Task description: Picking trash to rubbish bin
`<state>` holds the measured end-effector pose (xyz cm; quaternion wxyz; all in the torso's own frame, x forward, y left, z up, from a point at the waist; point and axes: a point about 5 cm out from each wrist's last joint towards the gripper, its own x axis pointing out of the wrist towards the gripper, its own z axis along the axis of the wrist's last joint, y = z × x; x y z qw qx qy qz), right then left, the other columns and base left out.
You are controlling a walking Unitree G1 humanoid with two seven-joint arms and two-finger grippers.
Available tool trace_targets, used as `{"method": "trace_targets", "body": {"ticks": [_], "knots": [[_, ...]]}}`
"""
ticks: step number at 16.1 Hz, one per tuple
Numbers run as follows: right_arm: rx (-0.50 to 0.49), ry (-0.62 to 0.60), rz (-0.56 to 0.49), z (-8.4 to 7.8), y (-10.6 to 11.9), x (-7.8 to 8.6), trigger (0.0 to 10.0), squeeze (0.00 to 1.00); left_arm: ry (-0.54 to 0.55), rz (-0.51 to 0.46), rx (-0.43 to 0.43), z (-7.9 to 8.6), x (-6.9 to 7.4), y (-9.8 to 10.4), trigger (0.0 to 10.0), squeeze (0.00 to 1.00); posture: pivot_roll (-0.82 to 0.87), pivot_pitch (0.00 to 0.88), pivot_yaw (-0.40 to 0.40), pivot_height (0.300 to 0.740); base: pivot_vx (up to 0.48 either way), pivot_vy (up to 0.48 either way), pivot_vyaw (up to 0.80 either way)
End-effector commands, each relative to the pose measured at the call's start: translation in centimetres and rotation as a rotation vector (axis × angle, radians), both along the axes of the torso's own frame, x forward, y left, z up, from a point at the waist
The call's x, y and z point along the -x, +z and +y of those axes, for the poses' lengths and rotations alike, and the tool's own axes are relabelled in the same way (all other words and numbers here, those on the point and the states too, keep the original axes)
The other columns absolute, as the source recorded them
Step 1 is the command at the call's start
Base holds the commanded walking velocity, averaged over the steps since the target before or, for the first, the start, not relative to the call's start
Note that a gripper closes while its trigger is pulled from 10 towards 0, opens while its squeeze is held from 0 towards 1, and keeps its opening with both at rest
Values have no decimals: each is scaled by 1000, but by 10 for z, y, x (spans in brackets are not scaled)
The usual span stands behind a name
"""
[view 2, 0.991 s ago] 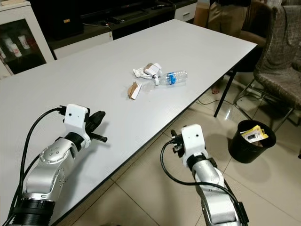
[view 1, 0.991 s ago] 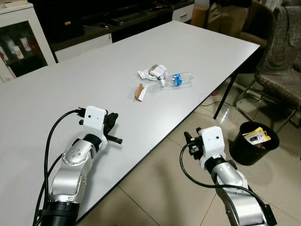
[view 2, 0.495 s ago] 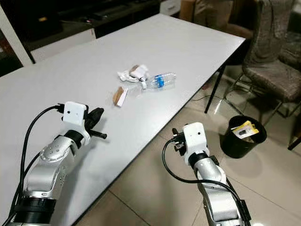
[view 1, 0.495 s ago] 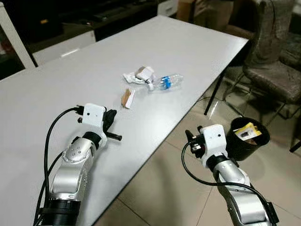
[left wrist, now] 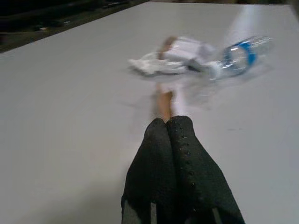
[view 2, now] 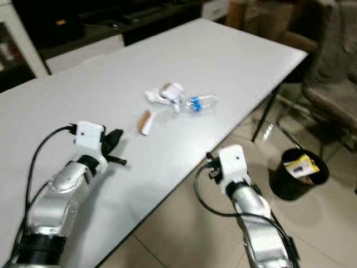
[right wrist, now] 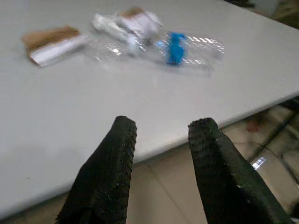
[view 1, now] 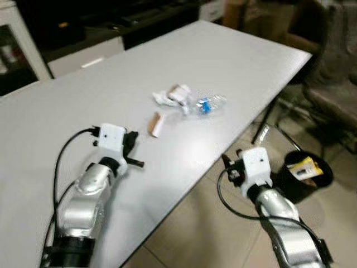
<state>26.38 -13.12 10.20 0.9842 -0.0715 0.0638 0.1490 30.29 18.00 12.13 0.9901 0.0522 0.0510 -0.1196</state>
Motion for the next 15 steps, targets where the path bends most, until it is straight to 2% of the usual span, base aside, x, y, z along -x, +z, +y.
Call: {"method": "trace_targets", "body": {"ticks": [1,15], "knots": [[16,-11,15,-5,-3,3,10000,0,-11,-12,0,-5,-3,3,10000,0,-39,0,3,740,322,0,0],[30,-12,23,-6,-6,7,10000,0,-56,-13,-11,-9,-8,4,10000,0,-54,0,20,740,369,0,0]]}}
